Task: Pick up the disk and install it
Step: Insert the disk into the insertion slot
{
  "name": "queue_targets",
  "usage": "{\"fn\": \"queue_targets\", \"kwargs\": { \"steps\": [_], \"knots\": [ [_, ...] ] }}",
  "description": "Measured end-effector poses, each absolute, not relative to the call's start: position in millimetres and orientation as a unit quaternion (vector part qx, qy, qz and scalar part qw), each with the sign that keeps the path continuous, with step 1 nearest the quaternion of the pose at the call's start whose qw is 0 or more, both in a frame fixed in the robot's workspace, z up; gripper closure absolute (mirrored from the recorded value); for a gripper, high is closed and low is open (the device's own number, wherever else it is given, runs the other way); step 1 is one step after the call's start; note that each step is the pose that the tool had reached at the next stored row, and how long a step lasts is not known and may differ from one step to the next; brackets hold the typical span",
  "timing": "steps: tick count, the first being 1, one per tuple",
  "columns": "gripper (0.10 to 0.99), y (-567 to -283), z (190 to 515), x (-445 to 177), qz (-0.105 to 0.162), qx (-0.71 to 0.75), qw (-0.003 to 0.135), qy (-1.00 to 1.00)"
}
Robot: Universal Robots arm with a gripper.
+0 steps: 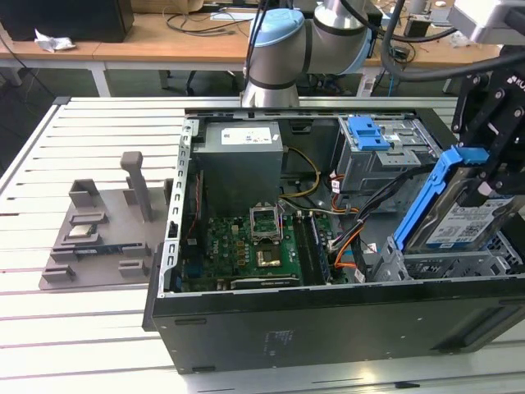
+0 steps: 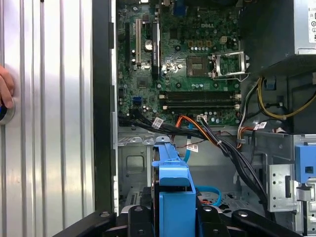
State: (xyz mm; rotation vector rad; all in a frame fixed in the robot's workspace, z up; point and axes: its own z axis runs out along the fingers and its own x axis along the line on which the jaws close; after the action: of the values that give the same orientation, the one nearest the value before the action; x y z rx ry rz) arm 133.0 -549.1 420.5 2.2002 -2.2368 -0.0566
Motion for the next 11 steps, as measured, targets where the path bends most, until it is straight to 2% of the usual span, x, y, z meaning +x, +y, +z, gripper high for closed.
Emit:
{"fn": "queue_targets", "kwargs": {
  "steps": [11],
  "knots": [
    [0.722, -549, 403, 133, -0.018, 0.701, 0.002, -0.713]
  ]
}}
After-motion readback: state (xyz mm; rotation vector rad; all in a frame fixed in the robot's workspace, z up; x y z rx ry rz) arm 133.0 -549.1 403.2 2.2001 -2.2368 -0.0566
